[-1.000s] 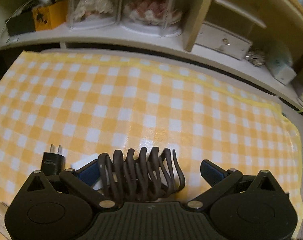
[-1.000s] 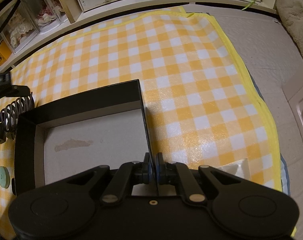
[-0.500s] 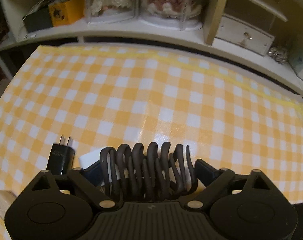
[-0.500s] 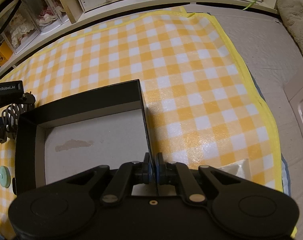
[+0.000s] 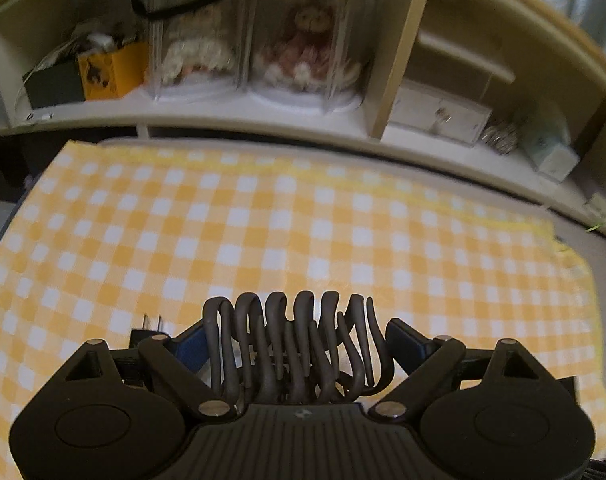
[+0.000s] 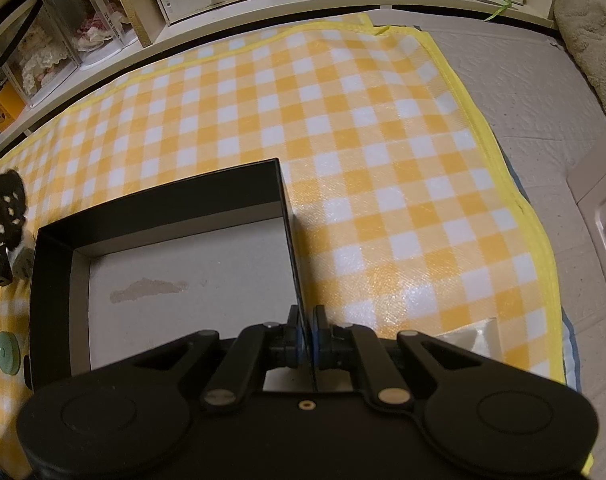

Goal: Organize rigid objects
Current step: 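Move the left tool to the dark coiled cable and grasp it, then carry the coiled cable into the black box and lower it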

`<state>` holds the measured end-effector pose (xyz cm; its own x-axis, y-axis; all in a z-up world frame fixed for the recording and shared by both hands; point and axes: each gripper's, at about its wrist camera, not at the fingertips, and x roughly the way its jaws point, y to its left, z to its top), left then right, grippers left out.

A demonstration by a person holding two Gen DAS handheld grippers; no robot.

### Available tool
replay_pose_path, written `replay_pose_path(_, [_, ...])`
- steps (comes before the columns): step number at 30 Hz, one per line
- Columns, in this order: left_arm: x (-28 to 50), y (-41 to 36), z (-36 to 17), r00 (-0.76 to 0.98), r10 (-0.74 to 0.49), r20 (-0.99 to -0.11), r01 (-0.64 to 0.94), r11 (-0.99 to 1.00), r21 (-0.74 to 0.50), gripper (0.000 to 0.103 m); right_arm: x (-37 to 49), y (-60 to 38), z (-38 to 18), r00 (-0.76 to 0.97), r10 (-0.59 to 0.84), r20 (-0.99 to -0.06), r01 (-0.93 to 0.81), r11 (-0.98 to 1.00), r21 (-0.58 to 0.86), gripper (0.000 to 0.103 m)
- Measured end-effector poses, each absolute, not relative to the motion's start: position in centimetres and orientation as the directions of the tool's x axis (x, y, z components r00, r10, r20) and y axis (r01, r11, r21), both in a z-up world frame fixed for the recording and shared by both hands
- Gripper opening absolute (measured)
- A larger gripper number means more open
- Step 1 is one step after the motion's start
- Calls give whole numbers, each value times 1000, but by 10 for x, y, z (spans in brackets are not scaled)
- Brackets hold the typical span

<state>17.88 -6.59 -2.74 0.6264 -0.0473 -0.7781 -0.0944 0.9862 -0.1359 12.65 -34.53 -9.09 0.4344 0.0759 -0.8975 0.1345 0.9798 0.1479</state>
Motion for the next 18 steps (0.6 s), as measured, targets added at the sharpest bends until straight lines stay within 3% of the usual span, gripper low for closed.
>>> replay_pose_path(8, [150,-73,5,630,-229,-742,28,962,-273,90,126,-345,-91,435,76,-897,134,980,147,5])
replay_pose_path(14, [128,-110,2,541,-398,-741,153,913,-379,90,126,-345,-91,435,77,-897,136,979,150,6])
replay_pose_path(18, [115,-138,-12,492,-448,-746,229,894,-386,90,125,-345,-90,436,79,-897,135,979,152,6])
